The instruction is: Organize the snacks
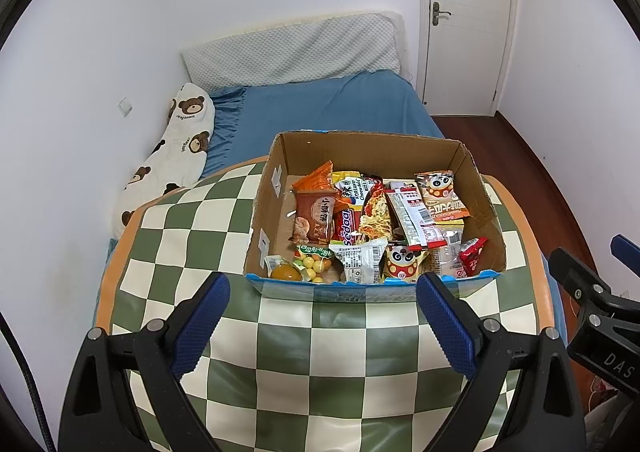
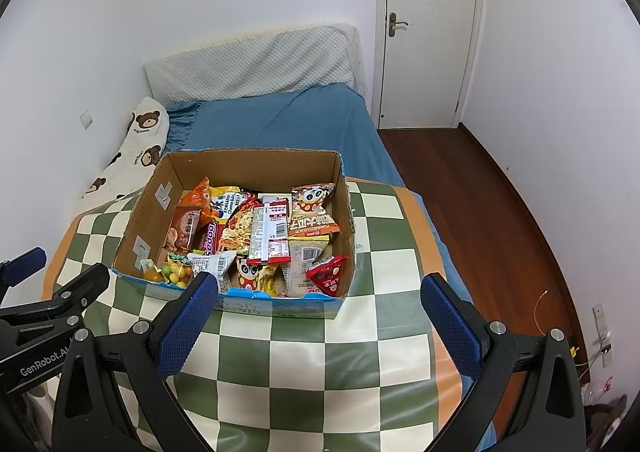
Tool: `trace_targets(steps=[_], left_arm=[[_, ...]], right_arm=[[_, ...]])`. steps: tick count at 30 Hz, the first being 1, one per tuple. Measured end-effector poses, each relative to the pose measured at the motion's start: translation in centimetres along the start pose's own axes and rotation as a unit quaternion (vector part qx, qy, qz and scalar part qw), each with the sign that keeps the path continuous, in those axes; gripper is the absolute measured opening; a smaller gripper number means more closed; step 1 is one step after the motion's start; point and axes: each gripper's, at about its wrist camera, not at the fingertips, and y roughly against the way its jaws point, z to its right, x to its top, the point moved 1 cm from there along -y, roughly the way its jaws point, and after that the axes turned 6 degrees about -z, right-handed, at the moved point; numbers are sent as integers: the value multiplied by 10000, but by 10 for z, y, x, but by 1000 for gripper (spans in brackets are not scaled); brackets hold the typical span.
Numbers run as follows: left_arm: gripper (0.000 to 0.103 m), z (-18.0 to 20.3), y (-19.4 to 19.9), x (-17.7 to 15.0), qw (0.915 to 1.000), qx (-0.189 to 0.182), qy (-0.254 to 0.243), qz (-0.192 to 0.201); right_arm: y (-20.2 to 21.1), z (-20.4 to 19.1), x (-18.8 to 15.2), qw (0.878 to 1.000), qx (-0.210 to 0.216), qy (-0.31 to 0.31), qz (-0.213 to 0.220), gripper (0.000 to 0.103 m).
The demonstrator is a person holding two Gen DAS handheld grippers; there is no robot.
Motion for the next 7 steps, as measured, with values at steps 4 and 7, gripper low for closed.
trace_targets(steps=[4, 7], left_arm=[[96, 0, 0, 0, 10000, 11, -8, 0], [95, 0, 1, 0, 10000, 5, 2, 10]], right_arm=[[2, -2, 0, 10000, -3, 6, -4, 103], [1, -1, 0, 10000, -10, 2, 7, 103]])
